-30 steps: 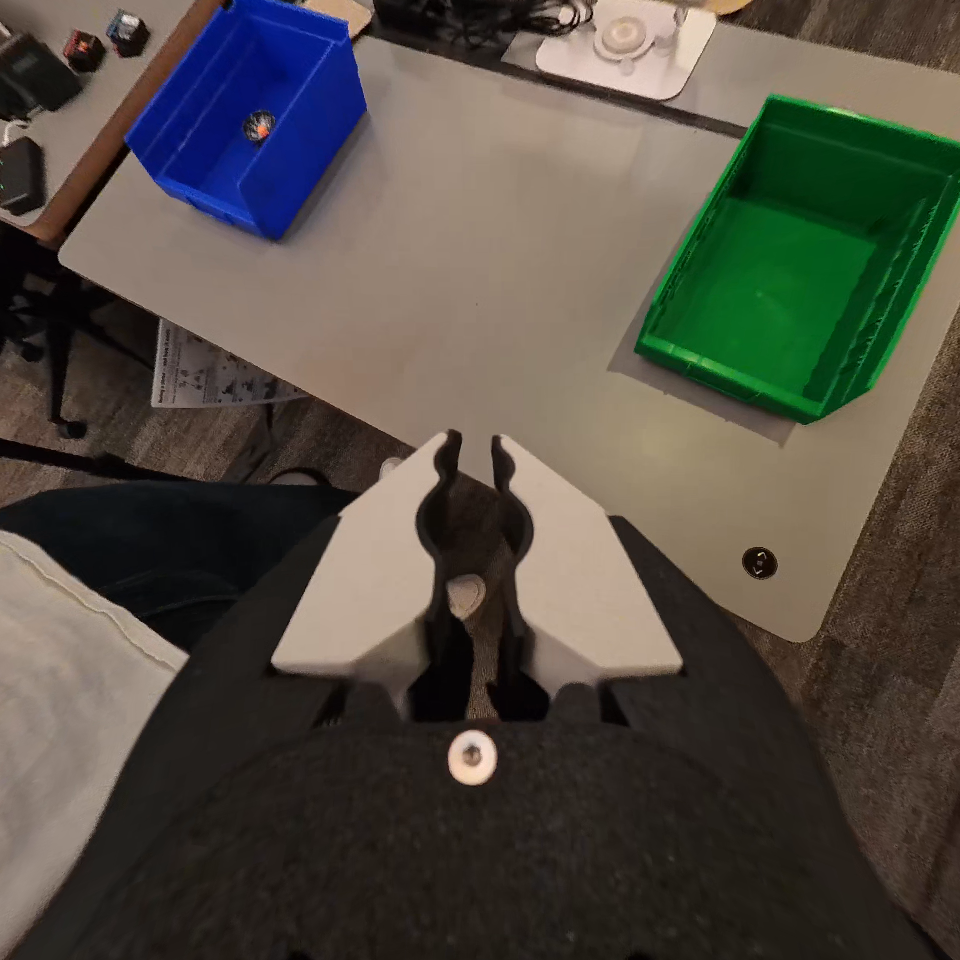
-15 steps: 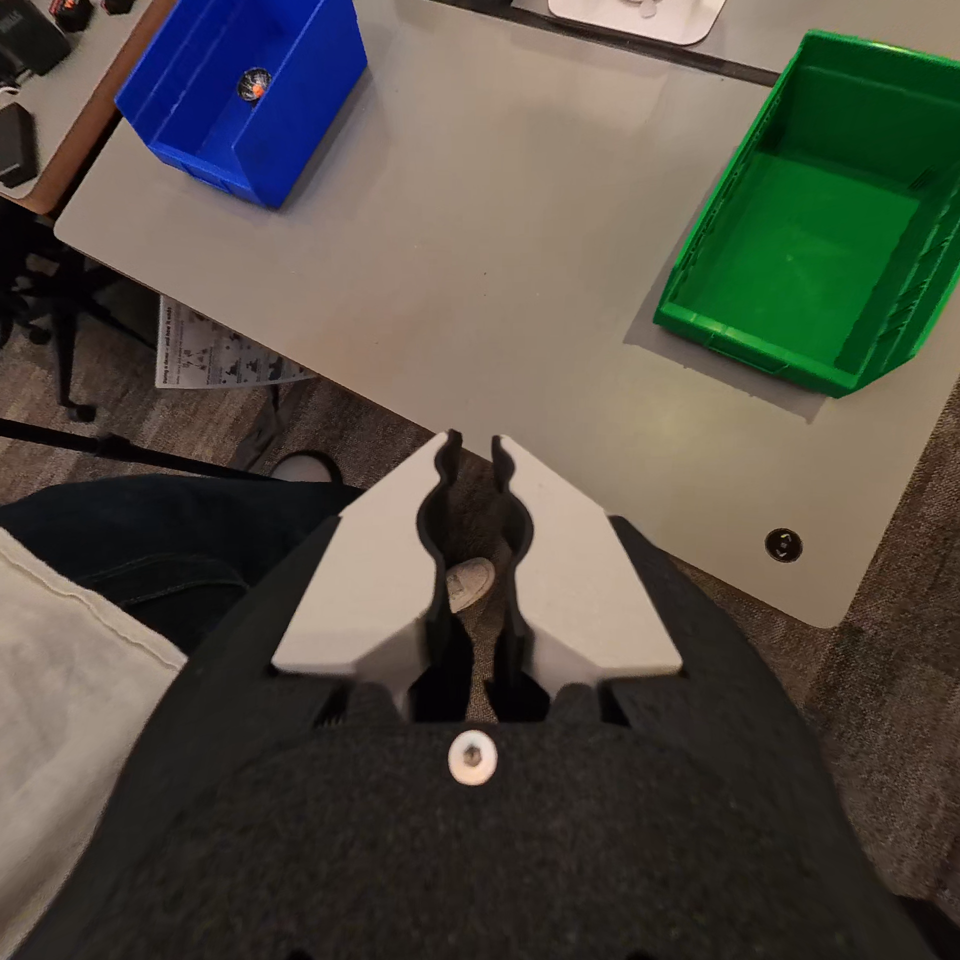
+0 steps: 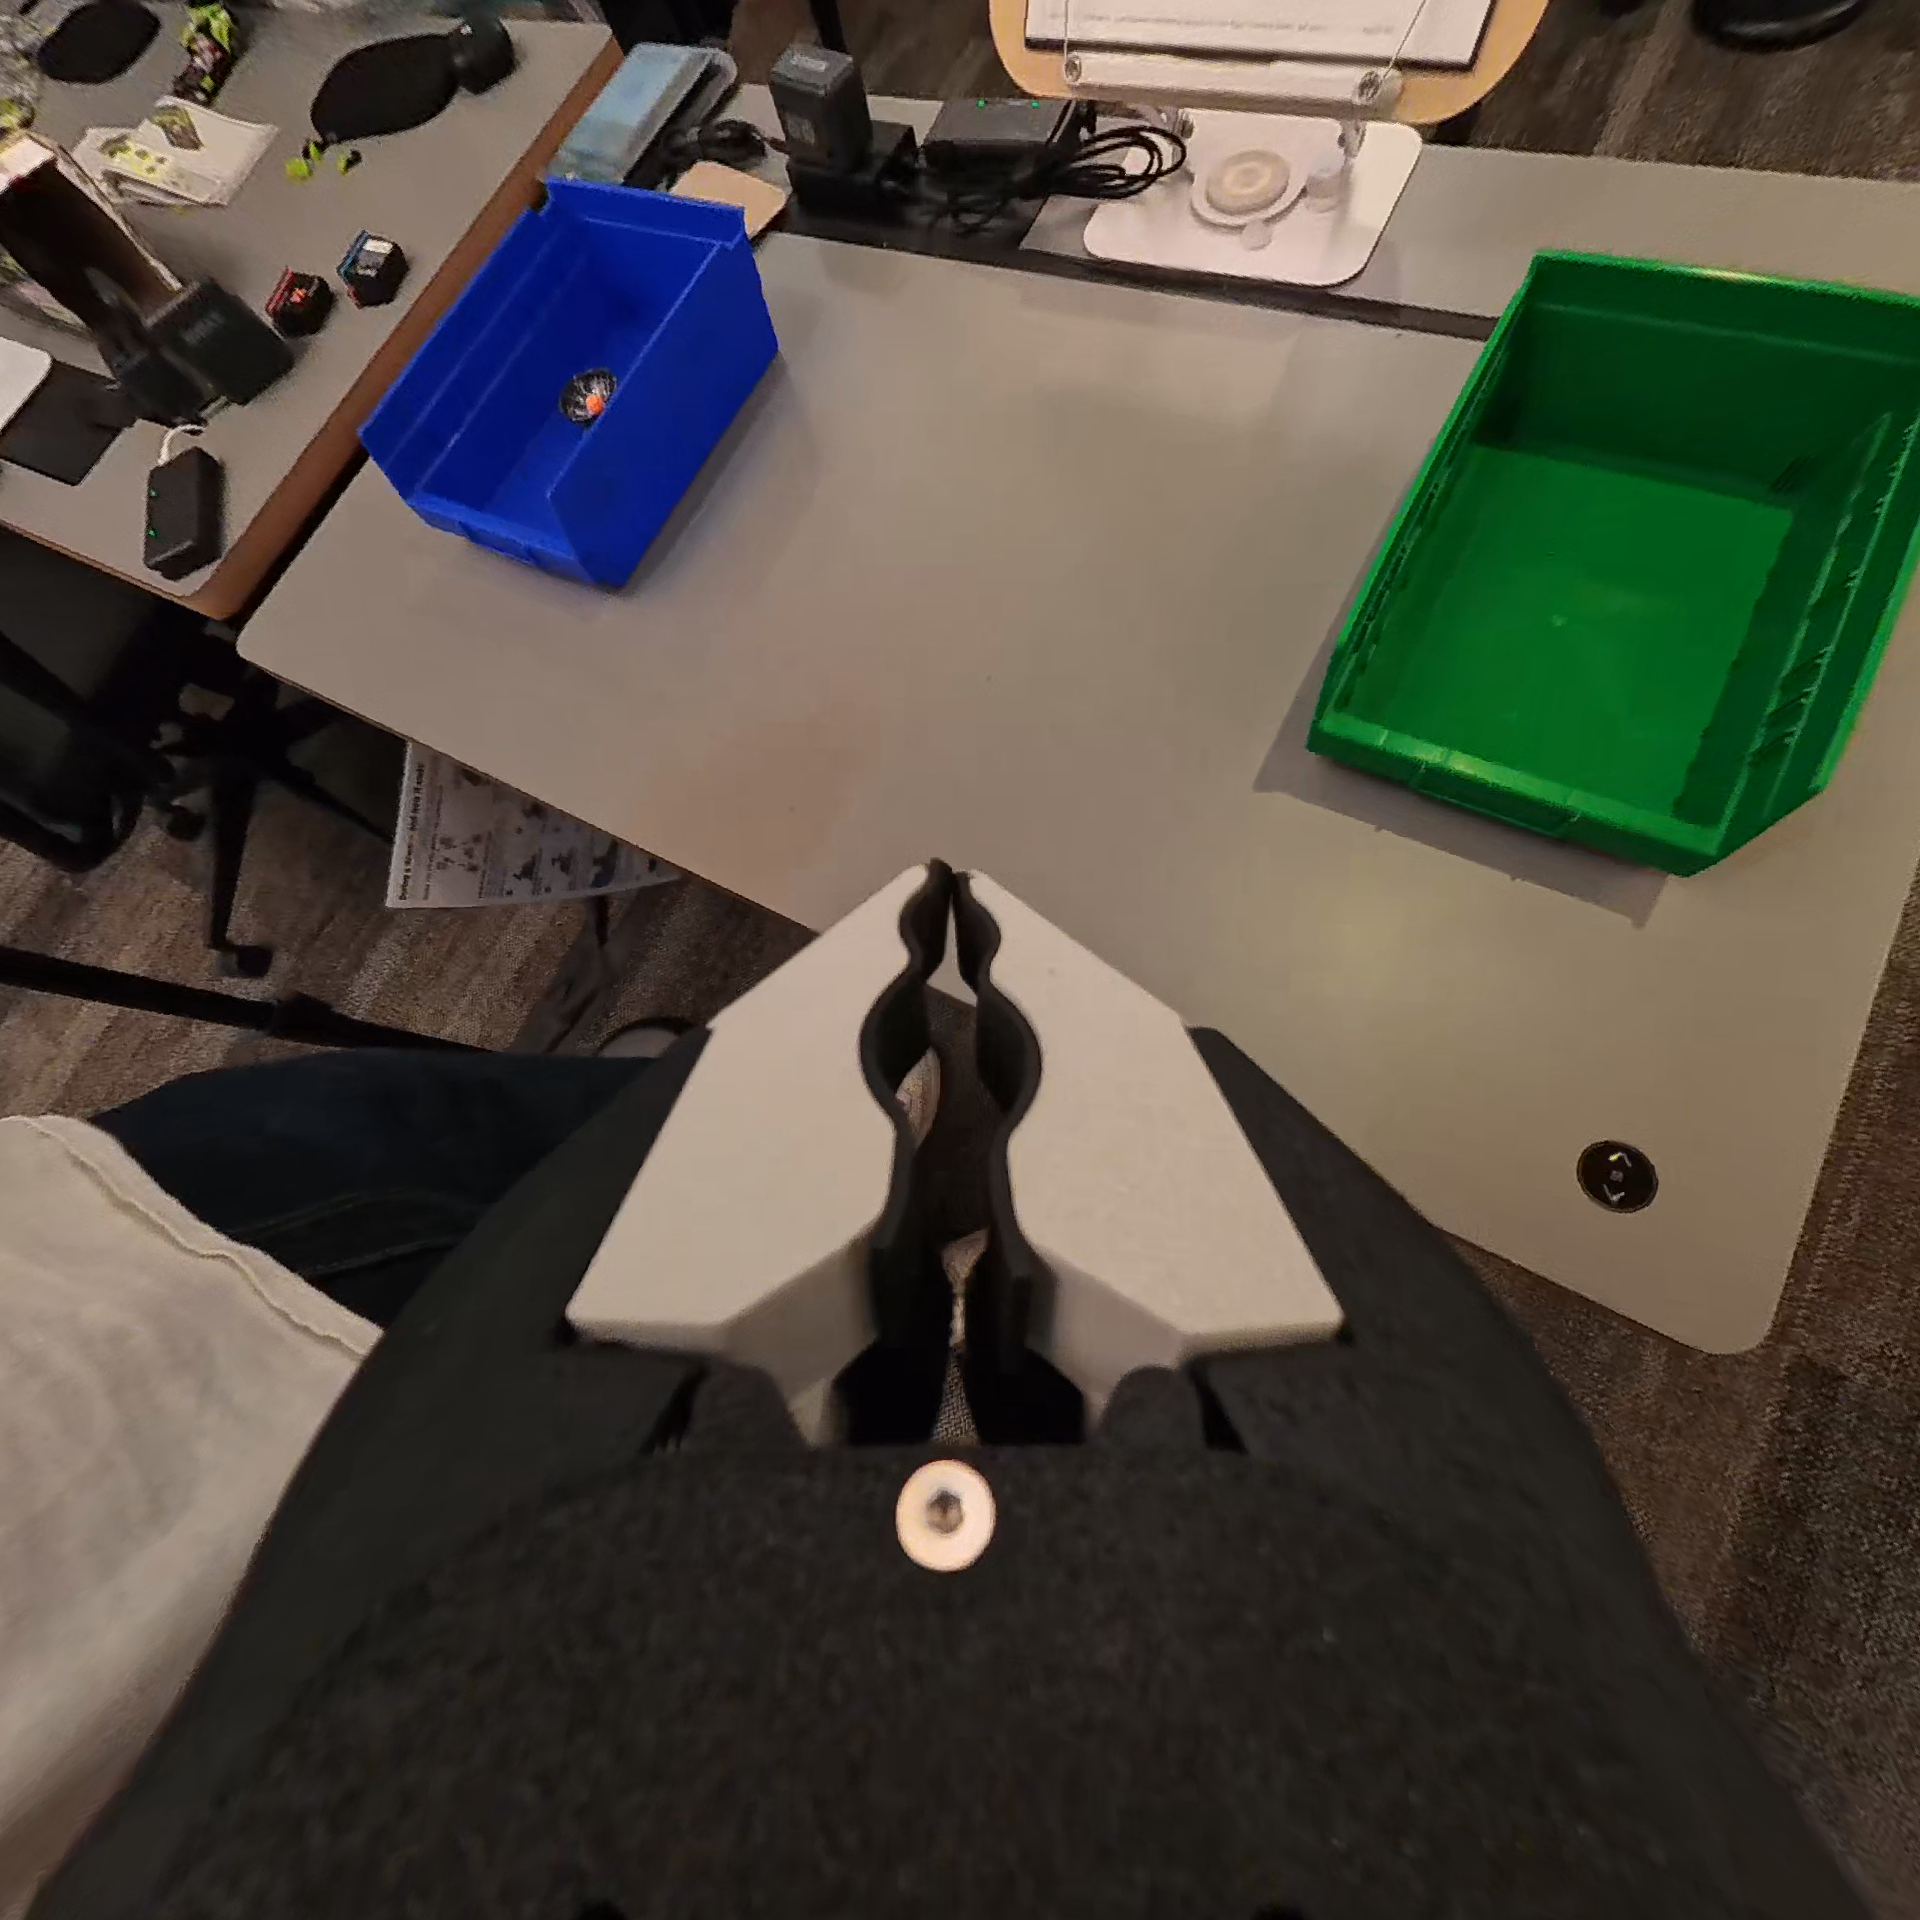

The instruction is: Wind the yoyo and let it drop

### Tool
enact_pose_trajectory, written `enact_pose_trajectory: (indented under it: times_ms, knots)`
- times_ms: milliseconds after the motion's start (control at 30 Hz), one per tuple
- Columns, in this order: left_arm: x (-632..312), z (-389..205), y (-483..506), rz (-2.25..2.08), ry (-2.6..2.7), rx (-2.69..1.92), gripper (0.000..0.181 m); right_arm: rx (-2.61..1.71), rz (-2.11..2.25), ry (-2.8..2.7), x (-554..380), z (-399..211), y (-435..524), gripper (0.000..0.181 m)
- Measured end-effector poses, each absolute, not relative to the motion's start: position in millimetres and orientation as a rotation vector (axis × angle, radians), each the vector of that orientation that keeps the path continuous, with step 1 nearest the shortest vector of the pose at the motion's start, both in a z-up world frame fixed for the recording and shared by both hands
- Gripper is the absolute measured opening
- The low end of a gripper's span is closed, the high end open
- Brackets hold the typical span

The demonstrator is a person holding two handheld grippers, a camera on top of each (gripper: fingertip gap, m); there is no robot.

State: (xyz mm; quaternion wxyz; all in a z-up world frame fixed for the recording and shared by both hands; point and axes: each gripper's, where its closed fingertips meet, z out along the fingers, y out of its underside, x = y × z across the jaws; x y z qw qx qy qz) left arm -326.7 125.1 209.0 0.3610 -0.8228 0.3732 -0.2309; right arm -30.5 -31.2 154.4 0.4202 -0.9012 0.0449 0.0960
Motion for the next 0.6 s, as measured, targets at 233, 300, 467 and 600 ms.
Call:
enact_pose_trajectory:
  times_ms: [233,300,467,600]
  knots:
    - [-363,183,148,-0.332,0.963,-2.230,0.000,-2.283,0.273,0.056,-38,153,-26,0.008]
    - [-369,177,152,-0.283,0.959,-2.218,0.000,-2.263,0.326,0.039,-43,158,-24,0.000]
    - [-364,172,139,-0.312,1.067,-2.137,0.007,-2.262,0.379,0.053,-45,158,-21,0.000]
    - [-366,162,135,-0.375,0.991,-2.253,0.011,-2.303,0.244,-0.014,-41,150,-25,0.000]
